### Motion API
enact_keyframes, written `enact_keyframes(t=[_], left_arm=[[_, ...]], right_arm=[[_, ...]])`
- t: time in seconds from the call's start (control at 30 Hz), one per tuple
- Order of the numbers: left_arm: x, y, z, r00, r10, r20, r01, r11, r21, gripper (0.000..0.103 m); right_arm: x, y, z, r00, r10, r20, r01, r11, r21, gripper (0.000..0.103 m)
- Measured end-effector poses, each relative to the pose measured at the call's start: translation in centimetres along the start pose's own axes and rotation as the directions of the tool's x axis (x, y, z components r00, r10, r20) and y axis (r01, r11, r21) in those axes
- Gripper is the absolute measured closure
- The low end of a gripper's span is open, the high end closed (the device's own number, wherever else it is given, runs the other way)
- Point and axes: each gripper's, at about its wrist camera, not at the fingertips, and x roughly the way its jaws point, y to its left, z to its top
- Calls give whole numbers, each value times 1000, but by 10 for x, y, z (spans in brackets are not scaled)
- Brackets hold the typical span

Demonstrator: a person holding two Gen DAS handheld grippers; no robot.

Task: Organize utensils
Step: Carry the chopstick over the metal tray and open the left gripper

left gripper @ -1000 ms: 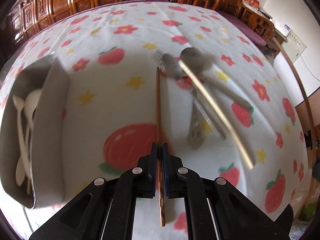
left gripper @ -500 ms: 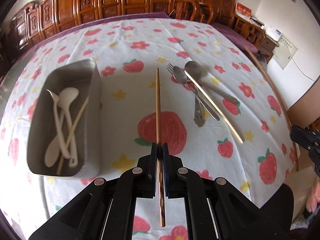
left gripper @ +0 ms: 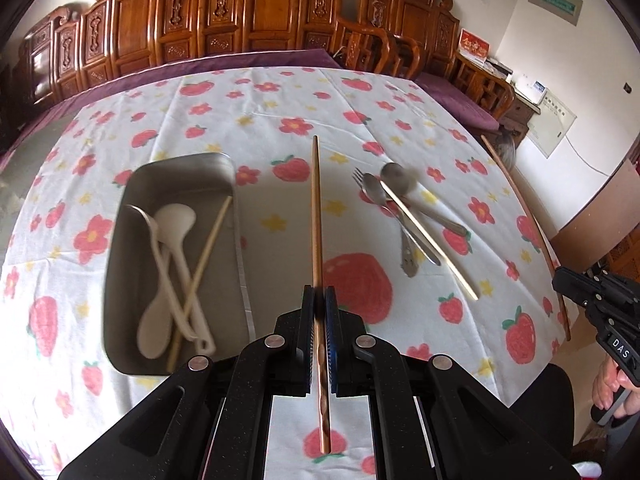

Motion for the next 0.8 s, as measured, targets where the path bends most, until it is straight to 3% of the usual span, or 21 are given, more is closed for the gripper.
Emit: enact_keyframes(t=[0.4,0.8], left_arm=[[-14,66,23,998,68,17,-68,997,-36,99],[20,118,27,993,113,-45,-117,990,-81,99]], right_arm=[[20,34,26,999,40,-18,-41,998,-46,97],[43,64,42,997,79,-27,-80,995,-55,97]])
